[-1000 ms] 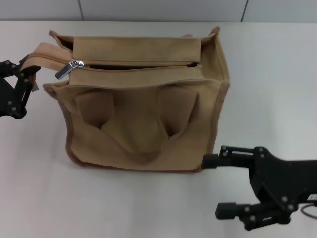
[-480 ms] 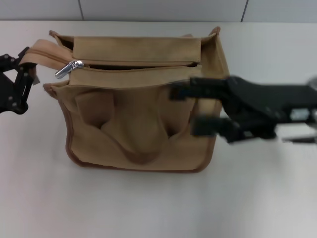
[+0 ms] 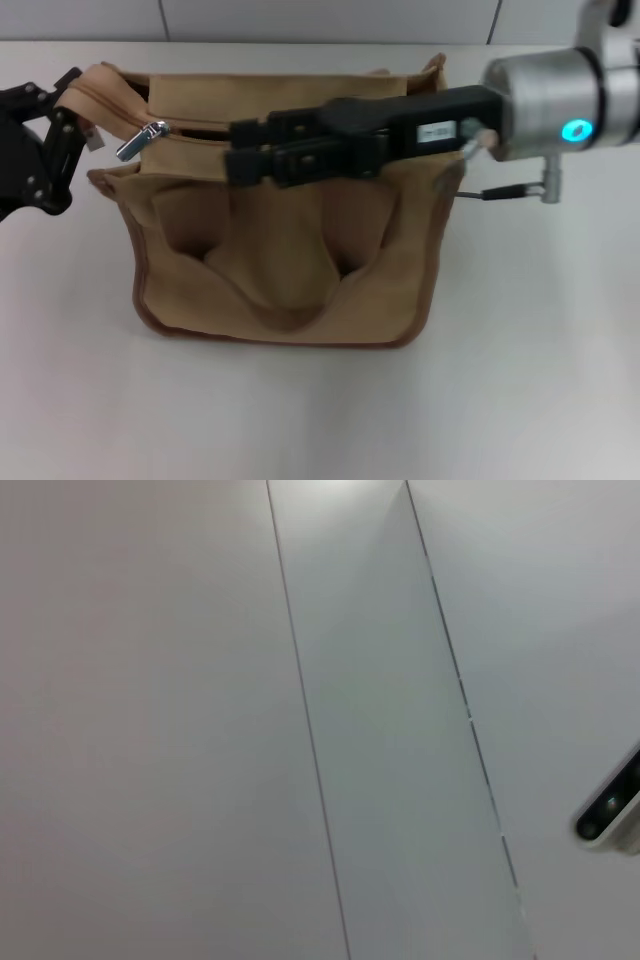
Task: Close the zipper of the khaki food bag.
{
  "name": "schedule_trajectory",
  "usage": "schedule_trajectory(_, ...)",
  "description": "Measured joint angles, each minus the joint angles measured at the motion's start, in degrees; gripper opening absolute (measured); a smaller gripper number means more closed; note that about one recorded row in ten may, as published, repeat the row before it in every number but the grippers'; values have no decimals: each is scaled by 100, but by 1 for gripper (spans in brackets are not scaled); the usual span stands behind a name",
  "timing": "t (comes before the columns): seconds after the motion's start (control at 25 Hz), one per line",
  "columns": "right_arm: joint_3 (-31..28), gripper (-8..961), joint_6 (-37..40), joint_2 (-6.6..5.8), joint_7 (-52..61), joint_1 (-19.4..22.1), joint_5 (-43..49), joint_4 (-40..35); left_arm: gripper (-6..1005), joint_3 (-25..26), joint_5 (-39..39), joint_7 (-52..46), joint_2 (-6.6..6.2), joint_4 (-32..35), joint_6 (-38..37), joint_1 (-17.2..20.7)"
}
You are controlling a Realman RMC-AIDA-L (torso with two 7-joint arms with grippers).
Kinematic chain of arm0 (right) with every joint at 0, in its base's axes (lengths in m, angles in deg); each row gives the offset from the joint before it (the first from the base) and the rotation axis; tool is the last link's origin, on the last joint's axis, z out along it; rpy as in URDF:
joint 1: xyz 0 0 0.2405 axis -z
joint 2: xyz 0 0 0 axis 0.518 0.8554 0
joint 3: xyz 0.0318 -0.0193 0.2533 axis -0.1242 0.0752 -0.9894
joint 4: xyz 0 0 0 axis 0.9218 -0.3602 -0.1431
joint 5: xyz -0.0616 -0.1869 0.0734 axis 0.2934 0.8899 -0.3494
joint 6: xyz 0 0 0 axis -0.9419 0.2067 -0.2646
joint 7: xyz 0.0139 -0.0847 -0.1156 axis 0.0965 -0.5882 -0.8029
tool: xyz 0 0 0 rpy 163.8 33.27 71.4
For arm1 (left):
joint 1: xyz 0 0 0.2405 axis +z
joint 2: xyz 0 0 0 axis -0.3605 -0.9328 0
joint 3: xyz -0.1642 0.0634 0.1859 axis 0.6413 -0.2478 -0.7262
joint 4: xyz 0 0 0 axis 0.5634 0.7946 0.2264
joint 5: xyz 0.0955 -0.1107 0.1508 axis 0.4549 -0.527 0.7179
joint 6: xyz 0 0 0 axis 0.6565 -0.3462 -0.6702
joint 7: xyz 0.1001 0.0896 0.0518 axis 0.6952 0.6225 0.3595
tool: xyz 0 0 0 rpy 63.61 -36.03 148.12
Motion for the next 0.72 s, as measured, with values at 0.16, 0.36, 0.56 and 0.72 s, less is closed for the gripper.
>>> schedule_trajectory(0.16, 396, 826, -604, 16, 178, -267, -103, 115, 30, -23, 0, -69, 14, -3, -186, -117)
schedule_trajectory(0.36, 979, 809, -1046, 18, 329, -283, -640, 115, 32, -16, 0, -269, 17, -3, -294, -254)
schedule_trajectory(0.56, 1917, 765, -1430, 19, 465, -255, -1376, -17, 33, 11, -3, -516, 22, 43, -321, -457)
schedule_trajectory(0.72, 2233, 729, -1585, 18, 557, -220, -1577, -153, 34, 11, -6, -789, 14, 123, -330, -596)
